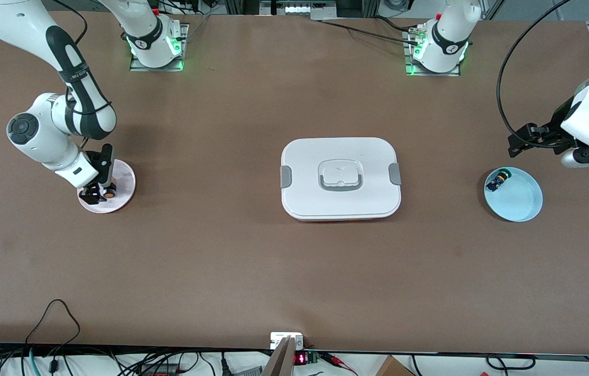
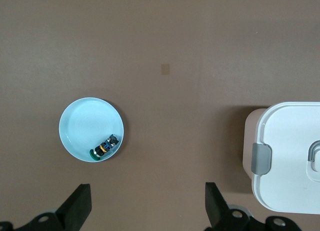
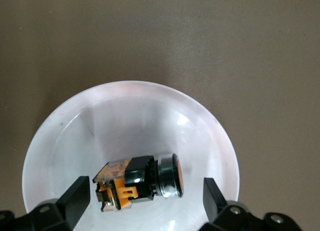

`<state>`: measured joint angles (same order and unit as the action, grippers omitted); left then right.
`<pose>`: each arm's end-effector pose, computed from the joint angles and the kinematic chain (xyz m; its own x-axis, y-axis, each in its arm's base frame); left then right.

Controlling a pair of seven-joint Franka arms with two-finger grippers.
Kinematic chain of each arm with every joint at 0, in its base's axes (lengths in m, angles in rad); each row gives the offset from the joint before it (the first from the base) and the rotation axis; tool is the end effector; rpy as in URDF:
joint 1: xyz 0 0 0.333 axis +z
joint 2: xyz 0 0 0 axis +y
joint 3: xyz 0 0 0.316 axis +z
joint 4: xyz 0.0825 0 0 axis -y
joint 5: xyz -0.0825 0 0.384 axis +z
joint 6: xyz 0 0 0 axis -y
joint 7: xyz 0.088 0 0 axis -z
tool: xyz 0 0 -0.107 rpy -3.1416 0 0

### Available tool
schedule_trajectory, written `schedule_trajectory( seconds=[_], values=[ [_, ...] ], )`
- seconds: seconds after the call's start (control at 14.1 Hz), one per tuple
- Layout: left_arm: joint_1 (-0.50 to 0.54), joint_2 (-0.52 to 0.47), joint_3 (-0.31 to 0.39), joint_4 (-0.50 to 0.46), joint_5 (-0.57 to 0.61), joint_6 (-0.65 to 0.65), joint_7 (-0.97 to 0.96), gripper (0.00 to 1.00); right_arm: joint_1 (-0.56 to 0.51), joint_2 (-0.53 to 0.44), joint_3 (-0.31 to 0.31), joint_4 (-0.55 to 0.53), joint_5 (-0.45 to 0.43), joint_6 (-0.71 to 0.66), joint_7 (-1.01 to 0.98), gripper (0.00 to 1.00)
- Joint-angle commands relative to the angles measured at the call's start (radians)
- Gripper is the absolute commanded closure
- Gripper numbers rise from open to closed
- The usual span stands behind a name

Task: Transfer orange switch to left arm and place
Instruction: 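Close the right gripper on the orange switch's body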

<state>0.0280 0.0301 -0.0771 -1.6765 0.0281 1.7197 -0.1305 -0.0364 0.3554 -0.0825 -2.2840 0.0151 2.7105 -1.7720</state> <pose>0.5724 -0.0249 0.5704 0.9969 0.0772 0.0163 0.0776 -0.9967 -0.0236 0.5360 -0.0655 0.2039 -0.0737 0.9967 -0.0354 0.9949 0.0759 0.0667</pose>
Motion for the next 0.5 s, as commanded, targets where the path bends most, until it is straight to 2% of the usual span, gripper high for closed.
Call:
schedule_trajectory(
  seconds=[0.0,0.43],
  values=[
    [0.004,-0.004,-0.001,-0.002,0.003,-0.008,-0.005,0.00,-0.013,-0.026,0.010,-0.042,-0.006,0.043,-0.035,0.00],
    [0.003,-0.004,-0.004,-0.002,0.003,-0.008,-0.006,0.00,-0.014,-0.021,0.010,-0.081,-0.006,0.103,-0.035,0.00]
  ],
)
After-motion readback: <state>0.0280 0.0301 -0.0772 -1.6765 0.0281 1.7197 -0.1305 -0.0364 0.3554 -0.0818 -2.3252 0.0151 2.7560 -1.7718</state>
